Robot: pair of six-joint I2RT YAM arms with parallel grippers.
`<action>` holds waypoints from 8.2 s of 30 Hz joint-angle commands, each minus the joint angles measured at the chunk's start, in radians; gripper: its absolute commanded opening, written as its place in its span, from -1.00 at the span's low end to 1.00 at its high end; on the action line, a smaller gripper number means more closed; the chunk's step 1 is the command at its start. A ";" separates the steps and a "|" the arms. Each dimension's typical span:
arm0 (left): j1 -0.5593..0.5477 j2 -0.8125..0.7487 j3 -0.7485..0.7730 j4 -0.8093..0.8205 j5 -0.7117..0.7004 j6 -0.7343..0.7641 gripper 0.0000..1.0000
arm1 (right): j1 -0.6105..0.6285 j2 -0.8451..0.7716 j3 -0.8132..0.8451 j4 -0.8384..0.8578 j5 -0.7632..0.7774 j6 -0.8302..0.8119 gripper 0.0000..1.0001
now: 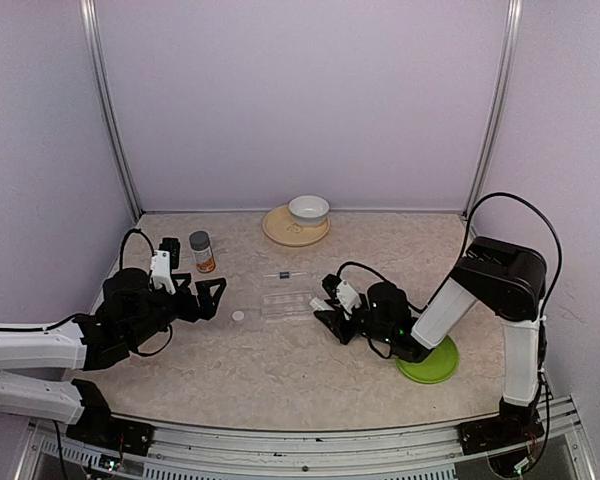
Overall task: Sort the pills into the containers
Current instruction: Pour the pill into the compartment of the pill container.
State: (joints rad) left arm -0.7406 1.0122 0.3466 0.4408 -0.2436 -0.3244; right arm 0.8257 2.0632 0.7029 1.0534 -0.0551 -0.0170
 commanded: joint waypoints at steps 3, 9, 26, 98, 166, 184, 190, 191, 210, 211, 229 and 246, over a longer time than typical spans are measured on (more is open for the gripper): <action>0.007 -0.017 -0.014 0.010 -0.002 0.006 0.97 | 0.015 -0.047 0.013 -0.030 0.029 -0.018 -1.00; 0.007 -0.020 -0.014 0.010 -0.002 0.004 0.97 | 0.018 -0.060 0.009 -0.046 0.042 -0.022 -1.00; 0.007 -0.009 -0.014 0.017 -0.003 0.004 0.97 | 0.026 -0.075 0.028 -0.123 0.059 -0.039 -1.00; 0.007 -0.009 -0.015 0.019 0.011 0.000 0.97 | 0.055 -0.136 0.127 -0.401 0.114 -0.084 -1.00; 0.007 -0.020 -0.015 0.017 0.027 -0.004 0.97 | 0.072 -0.157 0.255 -0.755 0.141 -0.151 -1.00; 0.007 -0.024 -0.015 0.014 0.026 -0.004 0.98 | 0.073 -0.159 0.309 -0.853 0.127 -0.139 -1.00; 0.007 -0.026 -0.015 0.014 0.024 -0.005 0.97 | 0.073 -0.164 0.335 -0.896 0.128 -0.139 -1.00; 0.007 -0.024 -0.015 0.014 0.025 -0.005 0.97 | 0.073 -0.164 0.339 -0.904 0.127 -0.141 -1.00; 0.007 -0.027 -0.015 0.014 0.026 -0.005 0.98 | 0.071 -0.156 0.395 -0.980 0.092 -0.150 -1.00; 0.007 -0.027 -0.015 0.015 0.026 -0.005 0.97 | 0.071 -0.155 0.397 -0.983 0.092 -0.152 -1.00; 0.007 -0.017 -0.017 0.019 0.027 -0.008 0.97 | 0.055 -0.154 0.435 -1.053 0.089 -0.171 -1.00; 0.007 -0.014 -0.017 0.021 0.028 -0.008 0.97 | 0.043 -0.131 0.498 -1.143 0.078 -0.185 -1.00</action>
State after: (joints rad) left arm -0.7403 1.0016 0.3408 0.4412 -0.2211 -0.3321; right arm 0.8787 1.9240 1.1706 -0.0547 0.0360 -0.1936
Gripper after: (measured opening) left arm 0.987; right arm 0.337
